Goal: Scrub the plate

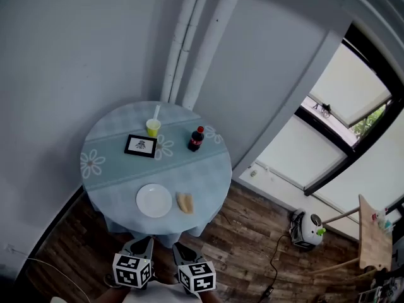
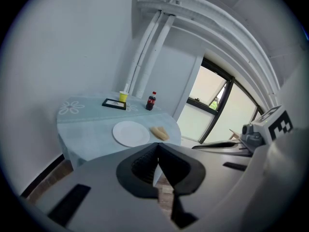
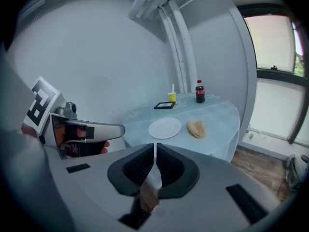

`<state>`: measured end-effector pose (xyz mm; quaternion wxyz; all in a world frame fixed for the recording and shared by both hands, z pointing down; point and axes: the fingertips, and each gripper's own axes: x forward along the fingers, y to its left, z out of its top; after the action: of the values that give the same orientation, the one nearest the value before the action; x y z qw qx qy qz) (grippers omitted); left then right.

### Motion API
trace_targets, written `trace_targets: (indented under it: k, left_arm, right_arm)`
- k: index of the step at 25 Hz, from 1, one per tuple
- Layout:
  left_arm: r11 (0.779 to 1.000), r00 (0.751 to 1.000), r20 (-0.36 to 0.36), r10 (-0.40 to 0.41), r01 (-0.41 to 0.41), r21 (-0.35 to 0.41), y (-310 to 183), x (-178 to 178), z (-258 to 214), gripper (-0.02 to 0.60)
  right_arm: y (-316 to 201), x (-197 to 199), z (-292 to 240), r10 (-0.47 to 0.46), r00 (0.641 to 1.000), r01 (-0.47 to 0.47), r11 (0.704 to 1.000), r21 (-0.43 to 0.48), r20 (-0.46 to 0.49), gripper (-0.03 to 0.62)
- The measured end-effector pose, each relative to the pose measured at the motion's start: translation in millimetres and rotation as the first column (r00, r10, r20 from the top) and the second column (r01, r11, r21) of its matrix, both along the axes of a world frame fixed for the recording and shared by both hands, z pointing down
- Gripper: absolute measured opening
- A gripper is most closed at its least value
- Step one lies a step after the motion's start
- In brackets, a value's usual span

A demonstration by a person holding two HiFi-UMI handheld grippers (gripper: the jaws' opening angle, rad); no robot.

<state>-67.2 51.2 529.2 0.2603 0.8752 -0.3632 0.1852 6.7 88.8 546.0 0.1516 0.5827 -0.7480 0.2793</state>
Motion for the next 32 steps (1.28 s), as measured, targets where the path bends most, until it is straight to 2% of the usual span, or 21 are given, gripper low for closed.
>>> trace_targets:
  k: [7, 17, 22, 25, 32]
  left_arm:
    - [1.0, 1.0, -0.006, 0.011, -0.011, -0.022, -29.2, -11.6, 3.3, 0.008]
    - [0.988, 0.992, -0.035, -0.119, 0.115, -0.101, -62.4, -28.5, 15.2, 0.009]
    - [0.972, 0.976, -0.052, -0.211, 0.204, -0.112, -86.8, -29.8, 13.3, 0.008]
    - [0.961, 0.966, -0.034, -0.257, 0.252, -0.118, -99.9, -28.7, 15.7, 0.008]
    - [0.951, 0.958, -0.011, -0.287, 0.283, -0.126, -118.1, -15.6, 17.6, 0.008]
  right_arm:
    - [-22.4, 3.9, 3.3, 0.077, 0.997, -0.078, 0.997, -0.01, -0.015, 0.038]
    - [-62.1, 52.7, 4.9, 0.118, 0.989, -0.118, 0.993, 0.003, -0.087, 0.041]
    - [-87.6, 77.4, 12.3, 0.081, 0.992, -0.085, 0.996, -0.031, -0.099, 0.063]
    - [-102.1, 82.1, 16.6, 0.034, 0.994, -0.04, 0.998, -0.05, -0.108, 0.106]
    - [-127.3, 85.9, 23.1, -0.048, 0.991, 0.038, 0.996, -0.077, -0.126, 0.124]
